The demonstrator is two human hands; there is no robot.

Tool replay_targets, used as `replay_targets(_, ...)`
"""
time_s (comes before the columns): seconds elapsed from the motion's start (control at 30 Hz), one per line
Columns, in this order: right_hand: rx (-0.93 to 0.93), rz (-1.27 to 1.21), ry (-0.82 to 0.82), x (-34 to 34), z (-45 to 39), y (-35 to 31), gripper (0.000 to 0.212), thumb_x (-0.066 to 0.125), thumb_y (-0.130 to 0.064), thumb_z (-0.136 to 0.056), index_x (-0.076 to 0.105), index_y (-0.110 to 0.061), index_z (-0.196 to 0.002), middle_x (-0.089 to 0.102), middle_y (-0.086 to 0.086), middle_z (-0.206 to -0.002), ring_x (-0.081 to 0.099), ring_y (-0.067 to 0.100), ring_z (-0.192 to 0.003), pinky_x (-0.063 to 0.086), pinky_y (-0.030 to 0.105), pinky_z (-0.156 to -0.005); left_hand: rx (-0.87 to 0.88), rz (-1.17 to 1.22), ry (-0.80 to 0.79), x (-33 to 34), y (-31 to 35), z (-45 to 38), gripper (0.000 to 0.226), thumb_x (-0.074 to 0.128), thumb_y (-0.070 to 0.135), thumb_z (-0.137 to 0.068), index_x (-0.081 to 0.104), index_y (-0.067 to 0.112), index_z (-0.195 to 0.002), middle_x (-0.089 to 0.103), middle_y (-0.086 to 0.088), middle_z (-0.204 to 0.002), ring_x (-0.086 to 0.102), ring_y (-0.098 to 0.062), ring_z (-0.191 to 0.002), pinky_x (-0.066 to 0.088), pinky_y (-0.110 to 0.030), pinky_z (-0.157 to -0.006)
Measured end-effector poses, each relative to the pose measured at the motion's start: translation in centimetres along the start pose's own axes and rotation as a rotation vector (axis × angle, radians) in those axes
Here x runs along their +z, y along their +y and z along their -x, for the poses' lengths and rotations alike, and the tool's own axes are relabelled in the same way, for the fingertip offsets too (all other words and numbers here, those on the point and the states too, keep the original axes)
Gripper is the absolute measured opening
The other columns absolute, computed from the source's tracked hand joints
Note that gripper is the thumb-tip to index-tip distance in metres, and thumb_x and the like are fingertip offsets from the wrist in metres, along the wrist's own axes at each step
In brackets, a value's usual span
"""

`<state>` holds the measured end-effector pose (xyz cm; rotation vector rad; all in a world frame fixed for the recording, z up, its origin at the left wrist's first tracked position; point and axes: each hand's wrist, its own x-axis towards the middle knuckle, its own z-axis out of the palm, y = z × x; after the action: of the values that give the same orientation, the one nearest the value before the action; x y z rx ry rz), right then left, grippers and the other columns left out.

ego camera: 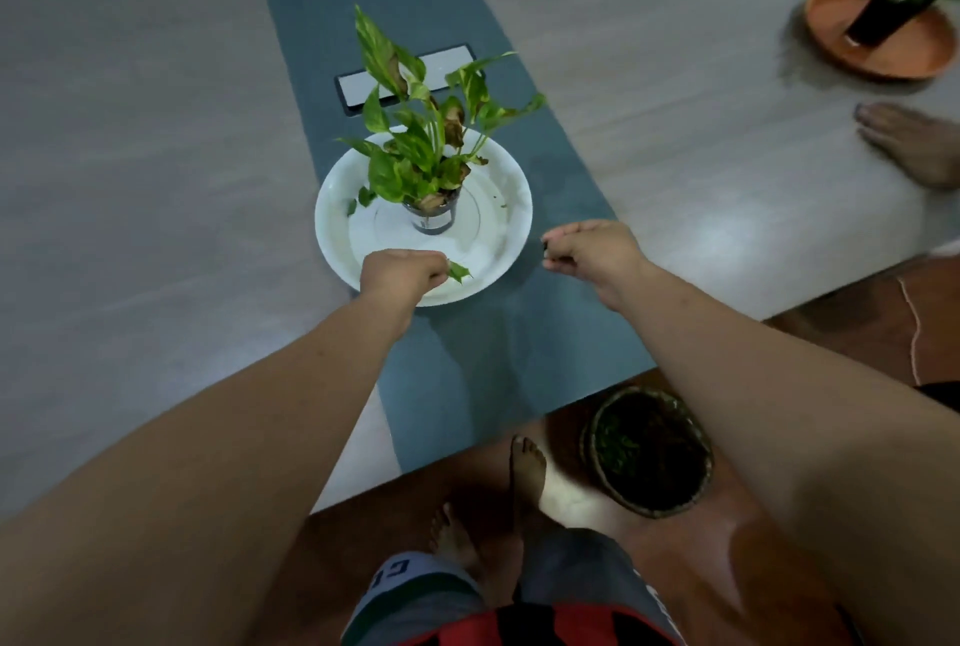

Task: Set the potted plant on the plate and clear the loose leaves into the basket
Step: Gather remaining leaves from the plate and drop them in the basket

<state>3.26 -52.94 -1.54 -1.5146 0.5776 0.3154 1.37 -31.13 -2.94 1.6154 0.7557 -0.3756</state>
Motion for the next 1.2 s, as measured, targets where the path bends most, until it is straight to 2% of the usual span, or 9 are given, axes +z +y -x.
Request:
replay_targets(0.13, 0.005, -0.163, 0.11, -4.9, 3.0, 0.8, 0.019, 0.062, 0.016, -0.08, 0.063, 0.0, -0.07, 0.063, 0.01, -0.078, 0.063, 0.021, -0.069, 0.058, 0.018, -0.053, 0.042, 0.08, -0.128, 4.8, 0.7, 2.6, 0.014, 0.075, 0.002, -0.066, 0.073, 0.006, -0.079, 0.07, -0.005, -0.075, 0.07, -0.008, -0.063, 0.052, -0.027, -0.093)
replay_targets(0.23, 0.029, -0.265, 0.205, -9.3, 5.4, 2.2, 0.017, 0.062, 0.018, -0.078, 0.062, 0.002, -0.073, 0.063, 0.014, -0.079, 0.064, 0.024, -0.071, 0.059, 0.02, -0.052, 0.093, 0.014, -0.221, 9.3, 0.9, 4.9, 0.006, 0.074, 0.001, -0.069, 0.073, 0.007, -0.069, 0.071, 0.0, -0.061, 0.068, -0.004, -0.056, 0.056, -0.027, -0.09)
replay_targets(0.33, 0.044, -0.329, 0.335, -14.6, 8.2, 4.5, 0.018, 0.061, 0.021, -0.077, 0.061, 0.004, -0.073, 0.062, 0.013, -0.079, 0.063, 0.023, -0.07, 0.06, 0.022, -0.054, 0.178, -0.138, -0.331, 14.8, 0.5, 8.0, 0.008, 0.071, 0.003, -0.063, 0.067, 0.01, -0.066, 0.06, -0.007, -0.07, 0.056, -0.015, -0.065, 0.051, -0.028, -0.075)
replay_targets(0.53, 0.103, -0.347, 0.478, -24.0, 12.0, 10.2, 0.019, 0.062, 0.019, -0.077, 0.065, 0.001, -0.073, 0.062, 0.012, -0.078, 0.064, 0.02, -0.074, 0.059, 0.02, -0.054, 0.202, -0.326, -0.54, 24.5, -3.5, 12.7, 0.009, 0.073, -0.005, -0.073, 0.075, -0.001, -0.081, 0.071, -0.013, -0.079, 0.071, -0.022, -0.077, 0.061, -0.034, -0.083)
replay_targets(0.67, 0.202, -0.347, 0.55, -27.7, 12.8, 14.8, 0.02, 0.061, 0.016, -0.08, 0.065, -0.001, -0.072, 0.061, 0.011, -0.076, 0.063, 0.018, -0.07, 0.059, 0.018, -0.054, 0.175, -0.498, -0.638, 29.2, -8.4, 14.0, 0.014, 0.075, 0.003, -0.069, 0.074, 0.016, -0.064, 0.076, -0.009, -0.08, 0.075, -0.023, -0.085, 0.06, -0.036, -0.086)
replay_targets(0.77, 0.247, -0.366, 0.557, -29.8, 12.0, 18.6, 0.018, 0.062, 0.016, -0.079, 0.066, -0.001, -0.074, 0.062, 0.011, -0.075, 0.063, 0.017, -0.071, 0.058, 0.017, -0.052, 0.133, -0.545, -0.661, 32.0, -11.7, 13.4, 0.013, 0.077, 0.003, -0.071, 0.075, 0.015, -0.07, 0.077, -0.01, -0.087, 0.074, -0.015, -0.081, 0.06, -0.029, -0.085)
replay_targets(0.93, 0.365, -0.362, 0.535, -31.8, 8.9, 24.7, 0.017, 0.067, 0.017, -0.074, 0.067, -0.001, -0.072, 0.067, 0.016, -0.08, 0.068, 0.025, -0.077, 0.062, 0.025, -0.063, 0.082, -0.639, -0.612, 35.4, -16.2, 10.7, 0.015, 0.076, -0.004, -0.073, 0.072, 0.01, -0.07, 0.075, -0.014, -0.091, 0.072, -0.014, -0.078, 0.061, -0.022, -0.076)
replay_targets(1.07, 0.426, -0.402, 0.524, -32.6, 5.5, 29.4, 0.019, 0.067, 0.019, -0.073, 0.067, 0.001, -0.071, 0.066, 0.015, -0.087, 0.065, 0.027, -0.084, 0.061, 0.023, -0.057, 0.061, -0.778, -0.514, 38.7, -20.7, 6.4, 0.021, 0.076, 0.0, -0.072, 0.071, 0.018, -0.061, 0.073, -0.006, -0.073, 0.073, -0.018, -0.079, 0.06, -0.033, -0.086)
replay_targets(1.2, 0.498, -0.399, 0.56, -32.9, 0.7, 35.3, 0.015, 0.067, 0.02, -0.075, 0.07, 0.008, -0.083, 0.066, 0.011, -0.082, 0.065, 0.025, -0.082, 0.059, 0.02, -0.052, 0.025, -0.853, -0.47, 41.9, -26.1, 1.7, 0.017, 0.074, 0.005, -0.074, 0.073, 0.019, -0.065, 0.076, -0.005, -0.078, 0.074, -0.018, -0.082, 0.06, -0.035, -0.085)
